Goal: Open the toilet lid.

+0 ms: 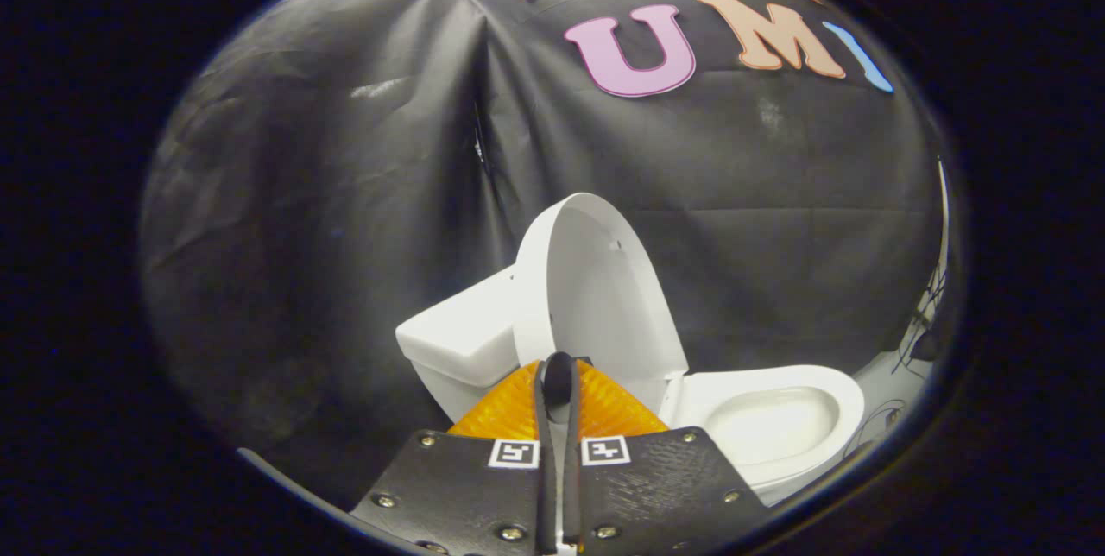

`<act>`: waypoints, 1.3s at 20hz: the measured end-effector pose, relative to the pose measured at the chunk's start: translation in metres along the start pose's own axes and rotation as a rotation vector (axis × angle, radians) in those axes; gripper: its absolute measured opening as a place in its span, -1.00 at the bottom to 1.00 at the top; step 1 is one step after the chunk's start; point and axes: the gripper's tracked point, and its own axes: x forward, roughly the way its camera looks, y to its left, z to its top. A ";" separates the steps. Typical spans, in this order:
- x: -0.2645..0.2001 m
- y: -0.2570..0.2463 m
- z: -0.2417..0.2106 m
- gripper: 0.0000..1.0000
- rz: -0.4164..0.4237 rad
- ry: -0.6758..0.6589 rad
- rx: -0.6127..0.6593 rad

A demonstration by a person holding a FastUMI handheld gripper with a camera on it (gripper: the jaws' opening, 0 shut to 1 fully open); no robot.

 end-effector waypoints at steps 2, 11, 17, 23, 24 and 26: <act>0.000 0.002 -0.003 -0.87 0.007 0.005 0.043; -0.036 -0.040 -0.021 0.79 0.005 0.017 0.217; -0.073 -0.102 -0.024 0.87 -0.073 0.005 0.211; -0.115 -0.157 -0.006 0.96 -0.119 -0.031 0.139; -0.119 -0.170 -0.011 0.96 -0.132 -0.039 0.119; -0.132 -0.194 -0.009 0.95 -0.162 -0.059 0.091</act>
